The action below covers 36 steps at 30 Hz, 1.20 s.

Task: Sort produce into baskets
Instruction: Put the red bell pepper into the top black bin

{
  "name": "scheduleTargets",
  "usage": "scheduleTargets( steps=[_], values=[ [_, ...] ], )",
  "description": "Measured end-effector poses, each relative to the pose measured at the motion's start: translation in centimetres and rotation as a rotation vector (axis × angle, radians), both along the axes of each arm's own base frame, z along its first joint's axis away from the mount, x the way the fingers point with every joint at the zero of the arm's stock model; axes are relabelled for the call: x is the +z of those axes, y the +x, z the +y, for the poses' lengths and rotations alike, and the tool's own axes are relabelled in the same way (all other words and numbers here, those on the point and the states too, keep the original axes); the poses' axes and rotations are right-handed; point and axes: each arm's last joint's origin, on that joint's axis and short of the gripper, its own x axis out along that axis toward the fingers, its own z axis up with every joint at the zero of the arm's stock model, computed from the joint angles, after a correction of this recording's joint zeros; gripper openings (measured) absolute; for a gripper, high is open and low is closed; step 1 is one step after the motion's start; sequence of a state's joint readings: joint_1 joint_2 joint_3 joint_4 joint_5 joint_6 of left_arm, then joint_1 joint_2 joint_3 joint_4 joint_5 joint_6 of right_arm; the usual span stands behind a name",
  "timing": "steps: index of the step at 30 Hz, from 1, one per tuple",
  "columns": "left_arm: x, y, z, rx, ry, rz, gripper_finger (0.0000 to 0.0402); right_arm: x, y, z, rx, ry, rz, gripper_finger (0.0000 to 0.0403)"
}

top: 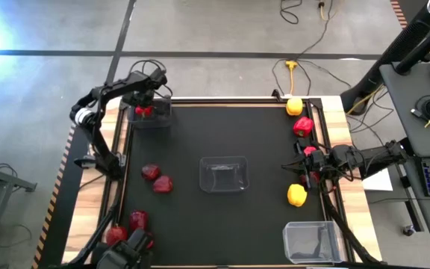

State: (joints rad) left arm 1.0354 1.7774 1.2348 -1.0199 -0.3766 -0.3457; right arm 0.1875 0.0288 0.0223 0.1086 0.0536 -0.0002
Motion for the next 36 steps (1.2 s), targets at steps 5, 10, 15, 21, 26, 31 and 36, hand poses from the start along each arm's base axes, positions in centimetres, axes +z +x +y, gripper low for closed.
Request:
scheduleTargets(
  steps=[5,10,15,21,26,31,36],
  values=[
    [-0.9,0.0,0.5,0.009,-0.005,0.006,0.0313,0.0,0.0,0.0,0.0,0.0,-0.001,0.0011],
    [-1.0,0.2,0.8,0.018,0.02,-0.005,0.0336,0.0,0.0,0.0,0.0,0.0,0.0,0.0011],
    [-0.8,0.3,1.0,0.018,0.034,-0.012,0.0356,0.0,0.0,0.0,0.0,0.0,0.0,0.0011],
    [0.2,0.3,1.2,0.022,0.043,0.013,0.0354,0.0,0.0,0.0,0.0,0.0,0.0,0.0011],
    [0.9,0.2,1.1,0.025,0.023,0.038,0.0352,0.0,0.0,0.0,0.0,0.0,-0.001,0.0011],
    [0.6,0.2,1.0,0.037,0.02,0.034,0.0358,0.0,0.0,0.0,0.0,0.0,-0.001,0.0011],
    [0.5,0.2,1.0,0.062,0.032,0.022,0.0363,0.0,0.0,0.0,0.0,0.0,0.0,0.0011]
  ],
)
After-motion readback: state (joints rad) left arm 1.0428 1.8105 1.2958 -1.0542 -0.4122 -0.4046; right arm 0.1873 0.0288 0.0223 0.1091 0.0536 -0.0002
